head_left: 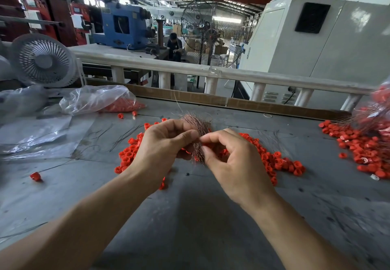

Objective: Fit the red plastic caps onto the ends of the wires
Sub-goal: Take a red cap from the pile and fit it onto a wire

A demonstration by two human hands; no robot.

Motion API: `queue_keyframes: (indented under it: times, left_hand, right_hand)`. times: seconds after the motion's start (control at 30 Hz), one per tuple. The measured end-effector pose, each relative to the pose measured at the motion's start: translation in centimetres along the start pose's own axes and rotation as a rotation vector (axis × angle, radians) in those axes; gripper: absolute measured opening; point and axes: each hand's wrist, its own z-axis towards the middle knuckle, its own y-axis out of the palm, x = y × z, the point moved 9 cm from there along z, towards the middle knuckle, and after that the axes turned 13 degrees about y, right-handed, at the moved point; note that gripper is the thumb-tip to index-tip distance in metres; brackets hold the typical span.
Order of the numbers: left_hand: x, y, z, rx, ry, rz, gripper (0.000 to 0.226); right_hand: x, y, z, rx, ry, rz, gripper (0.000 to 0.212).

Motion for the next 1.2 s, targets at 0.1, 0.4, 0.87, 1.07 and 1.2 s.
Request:
queue_keyframes:
  times: [0.1, 0.4, 0.87, 1.07, 1.2]
  left_hand:
    - [-0.1, -0.2, 0.1, 0.02, -0.004, -0.004, 0.008]
    - [-0.5, -1.6, 0.5, 0.08, 0.013, -0.011, 0.019]
    - [0.3, -2.8, 0.7, 0.154, 0.091, 0.009, 0.009]
    - [1.0, -3.2, 0.8, 0.128, 0.167, 0.195, 0.006]
    - [0.6, -3.3, 1.0, 0.09, 0.129, 0.251, 0.007]
  right_hand:
    - [0.0, 0.0, 0.0, 0.011, -0.015, -0.066, 0.017]
    - [0.5, 0.4, 0.1, -0.038, 0.02, -0.135, 0.016]
    - [1.0, 1.2, -0.2, -0.193, 0.127, -0.021, 0.011]
    - [1.6, 0.4, 0.3, -0.063, 0.111, -0.103, 0.011]
    - [4.2, -3.2, 1.3, 0.194, 0.237, -0.245, 0.008]
